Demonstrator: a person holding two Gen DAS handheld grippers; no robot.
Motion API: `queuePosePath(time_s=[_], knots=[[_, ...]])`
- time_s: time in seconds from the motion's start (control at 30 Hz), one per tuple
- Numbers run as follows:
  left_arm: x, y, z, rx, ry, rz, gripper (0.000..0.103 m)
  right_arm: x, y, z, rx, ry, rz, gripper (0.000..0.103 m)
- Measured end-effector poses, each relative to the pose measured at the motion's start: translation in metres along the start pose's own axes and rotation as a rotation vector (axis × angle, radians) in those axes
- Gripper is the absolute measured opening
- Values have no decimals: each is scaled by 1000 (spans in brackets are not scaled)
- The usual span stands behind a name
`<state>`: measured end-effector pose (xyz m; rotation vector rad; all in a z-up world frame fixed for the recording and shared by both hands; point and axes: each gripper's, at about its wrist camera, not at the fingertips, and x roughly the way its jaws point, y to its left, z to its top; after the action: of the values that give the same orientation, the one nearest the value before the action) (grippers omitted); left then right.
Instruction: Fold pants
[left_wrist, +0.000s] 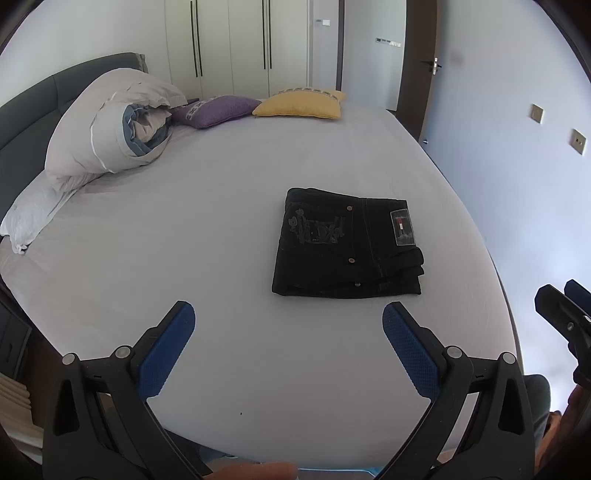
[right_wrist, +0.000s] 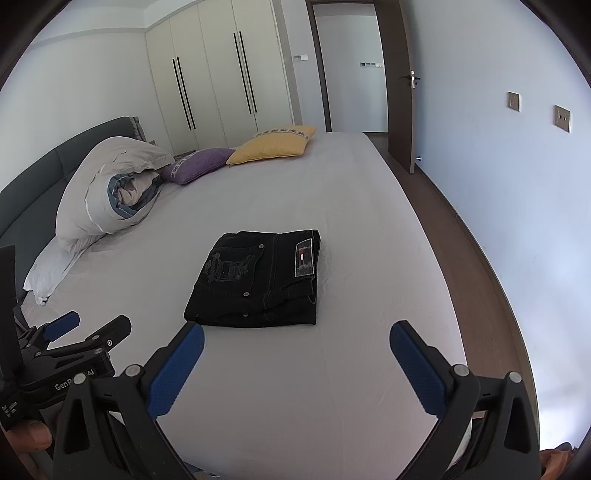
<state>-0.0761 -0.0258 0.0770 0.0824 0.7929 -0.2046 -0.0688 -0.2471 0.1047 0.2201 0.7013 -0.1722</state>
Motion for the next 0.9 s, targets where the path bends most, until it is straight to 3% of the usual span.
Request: queuePosePath(time_s=[0.9], knots=[[12,-1,-6,-4,18,1,103,6,3,-8,-5,18,12,103]])
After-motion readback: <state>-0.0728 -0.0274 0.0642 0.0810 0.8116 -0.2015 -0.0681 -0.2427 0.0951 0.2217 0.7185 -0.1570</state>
